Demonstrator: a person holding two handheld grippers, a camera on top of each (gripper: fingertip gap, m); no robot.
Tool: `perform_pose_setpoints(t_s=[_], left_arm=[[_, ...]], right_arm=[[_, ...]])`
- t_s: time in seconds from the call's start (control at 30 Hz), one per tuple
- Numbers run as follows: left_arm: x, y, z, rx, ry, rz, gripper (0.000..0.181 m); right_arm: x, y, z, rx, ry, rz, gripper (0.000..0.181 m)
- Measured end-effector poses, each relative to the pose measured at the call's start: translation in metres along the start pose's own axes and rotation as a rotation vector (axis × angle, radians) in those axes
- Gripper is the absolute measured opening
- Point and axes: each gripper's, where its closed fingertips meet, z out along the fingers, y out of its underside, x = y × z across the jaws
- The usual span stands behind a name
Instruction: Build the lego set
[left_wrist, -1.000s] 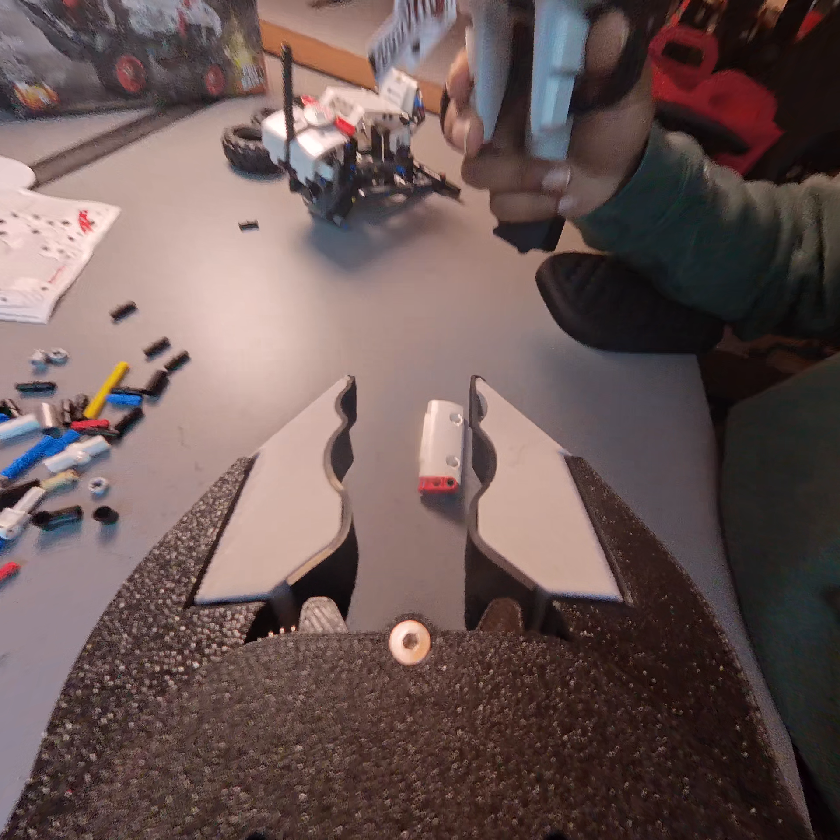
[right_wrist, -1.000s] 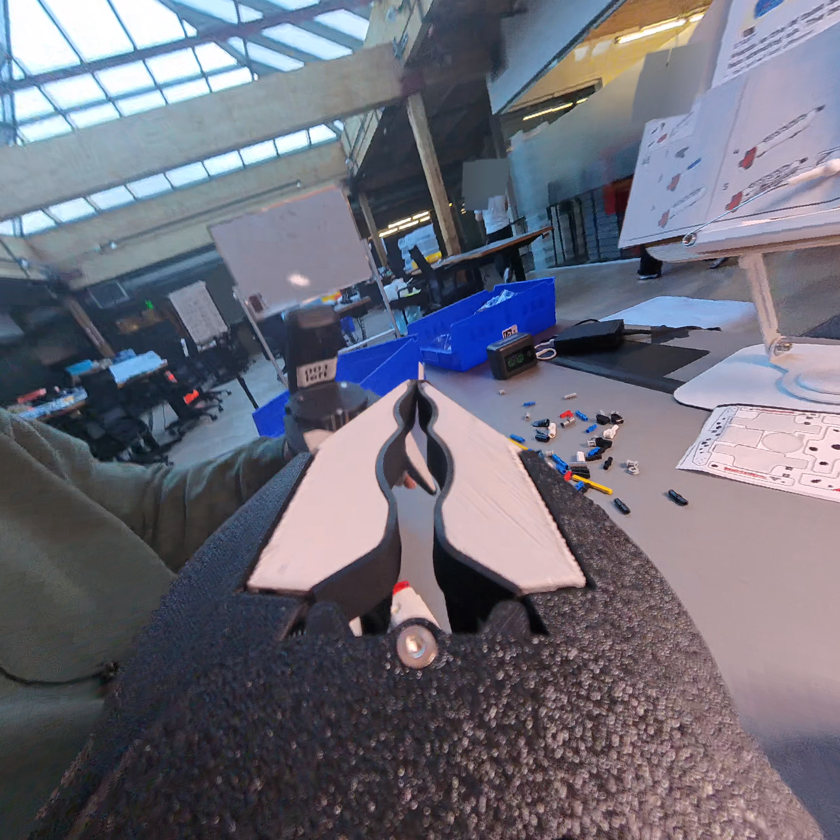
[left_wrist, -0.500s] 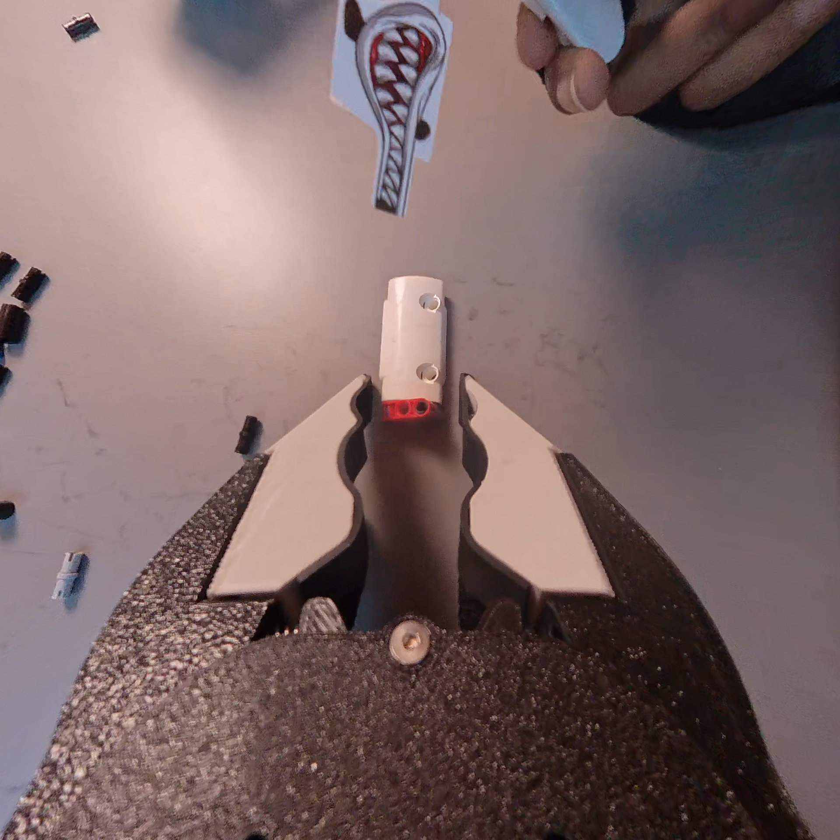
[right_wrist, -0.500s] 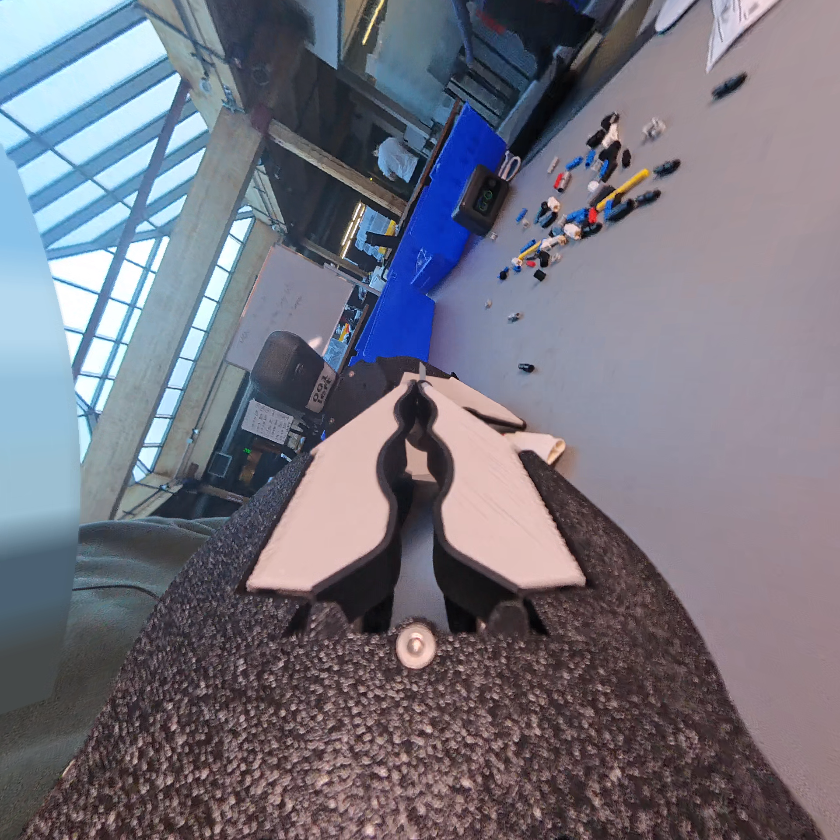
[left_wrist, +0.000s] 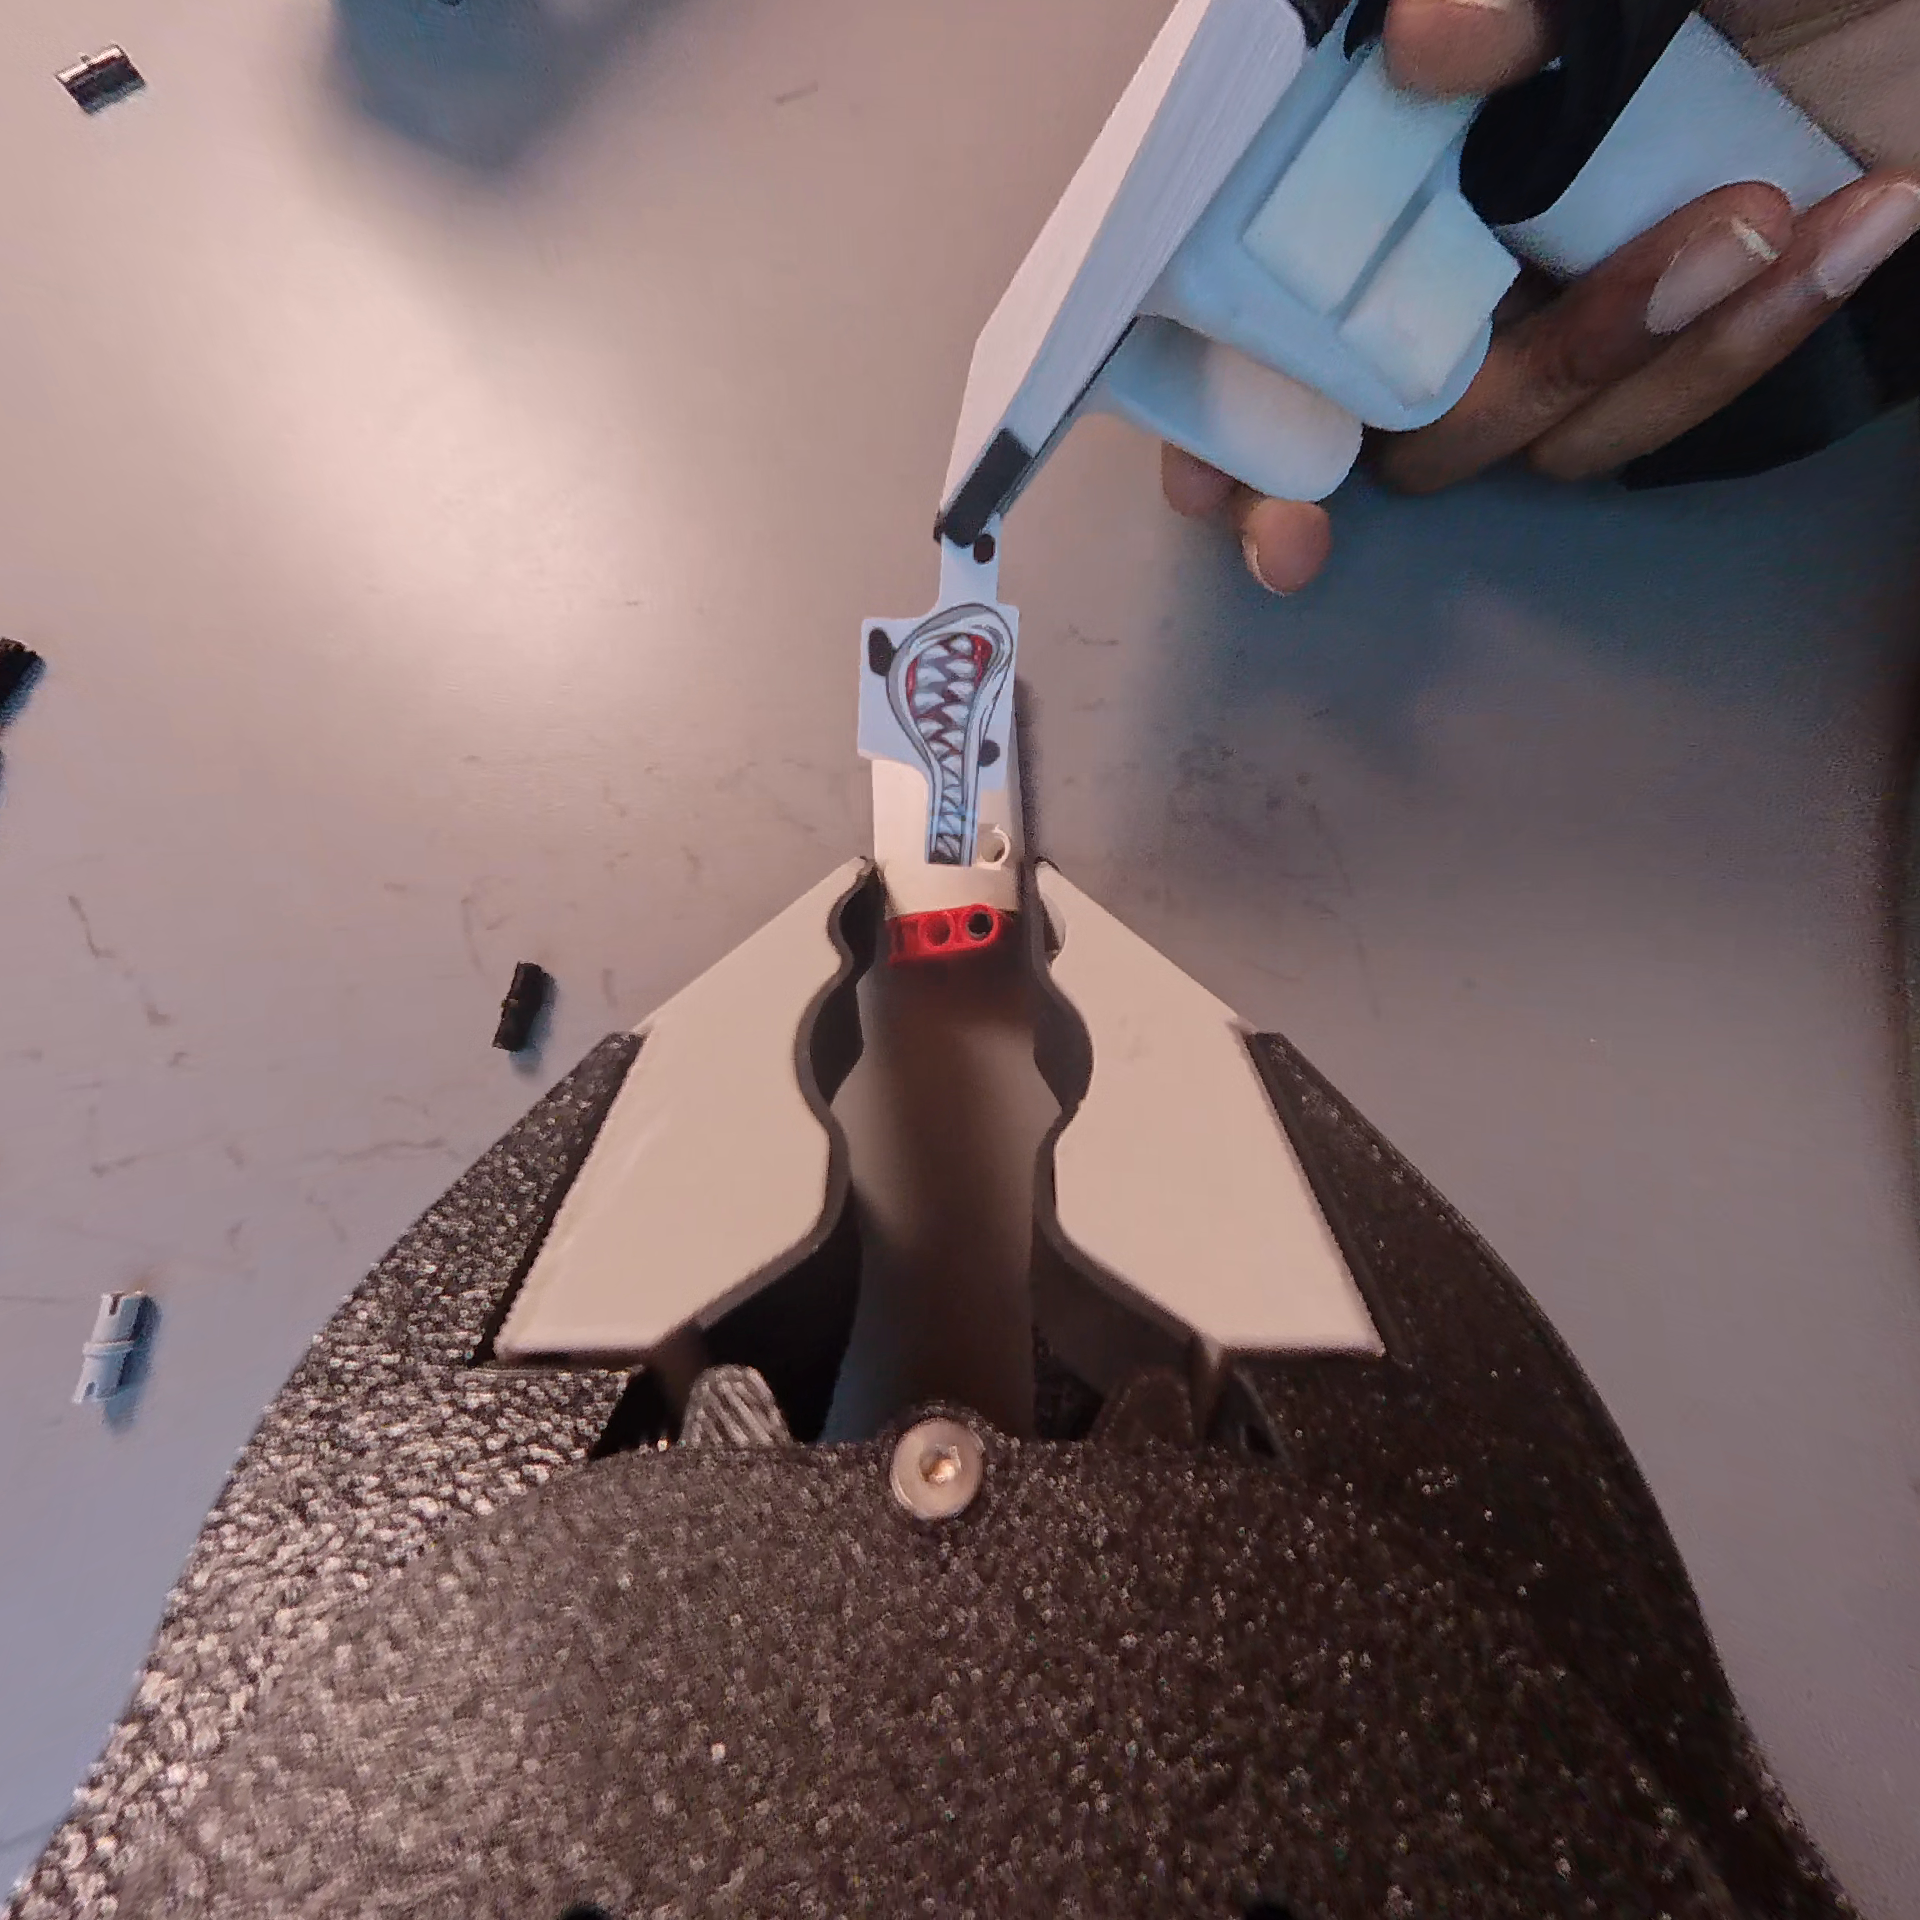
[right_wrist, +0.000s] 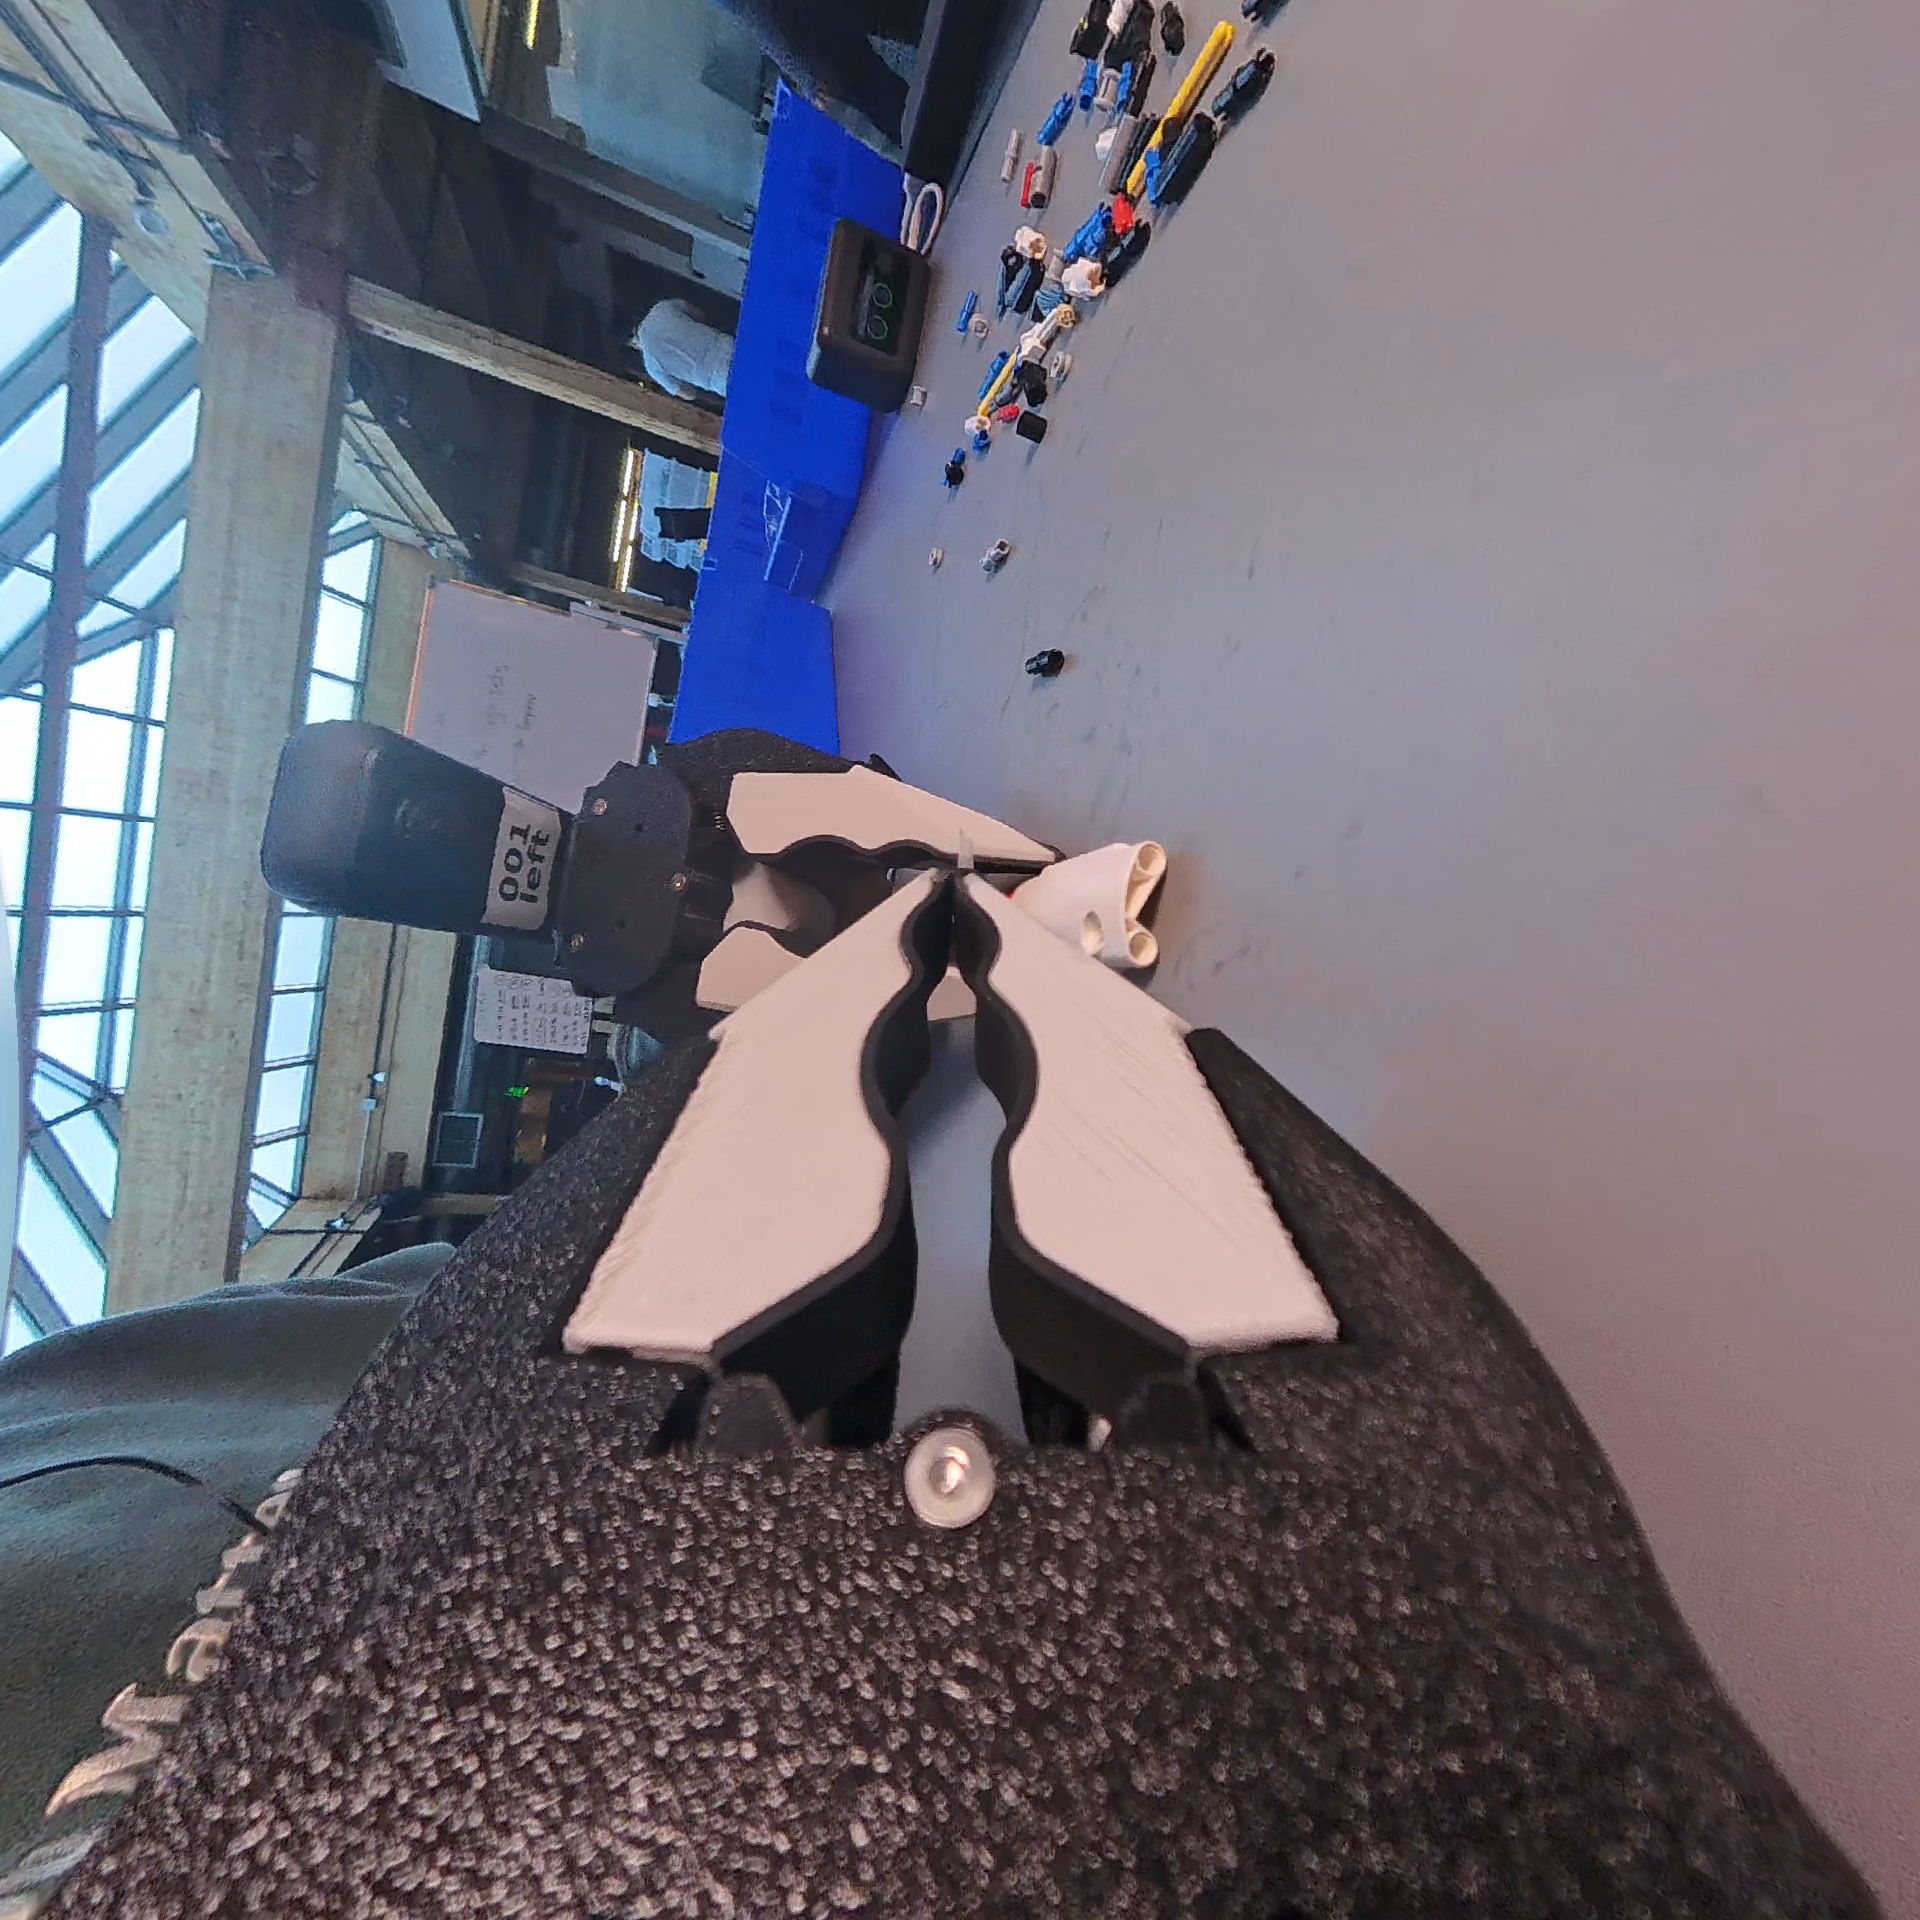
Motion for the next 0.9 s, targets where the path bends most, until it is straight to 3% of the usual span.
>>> perform_pose_setpoints(t_s=[0.9], left_arm=[[0.002, 0.0, 0.0, -0.002, 0.004, 0.0, 0.027]], right_arm=[[0.012, 0.003, 0.008, -0.024, 0.118, -0.008, 0.0]])
